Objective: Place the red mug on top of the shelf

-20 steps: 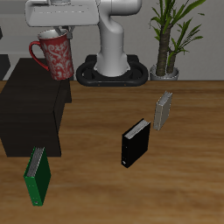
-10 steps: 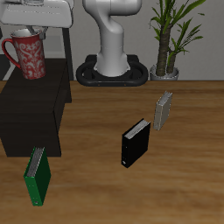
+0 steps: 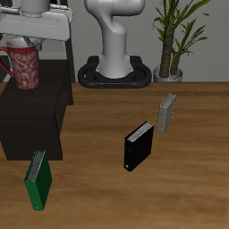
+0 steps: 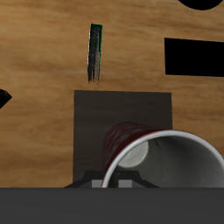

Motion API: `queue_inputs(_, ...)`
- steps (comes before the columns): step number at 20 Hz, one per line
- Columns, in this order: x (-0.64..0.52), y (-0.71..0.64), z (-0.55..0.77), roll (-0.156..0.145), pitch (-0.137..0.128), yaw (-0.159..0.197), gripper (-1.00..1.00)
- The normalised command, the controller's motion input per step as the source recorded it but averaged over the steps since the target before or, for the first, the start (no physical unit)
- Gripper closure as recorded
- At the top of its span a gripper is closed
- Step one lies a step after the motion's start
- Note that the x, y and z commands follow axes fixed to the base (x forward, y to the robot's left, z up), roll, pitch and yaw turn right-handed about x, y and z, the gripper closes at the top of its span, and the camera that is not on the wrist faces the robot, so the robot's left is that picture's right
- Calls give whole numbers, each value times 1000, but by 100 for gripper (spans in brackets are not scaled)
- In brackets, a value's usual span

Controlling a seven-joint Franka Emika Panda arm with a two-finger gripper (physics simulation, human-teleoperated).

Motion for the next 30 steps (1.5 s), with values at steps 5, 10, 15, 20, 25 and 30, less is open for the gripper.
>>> queue_inputs(5, 102, -101, -311, -44, 17, -9, 100)
queue_inputs(10, 94, -6, -202, -17, 31, -20, 100)
queue_inputs(15, 37, 67, -138, -15, -2, 7, -100)
queue_inputs(20, -15, -13, 55, -35, 3, -6, -100)
queue_inputs(25, -65, -9, 141, -12, -26, -5, -100)
queue_inputs(30, -157, 154, 220, 25, -37, -7, -100)
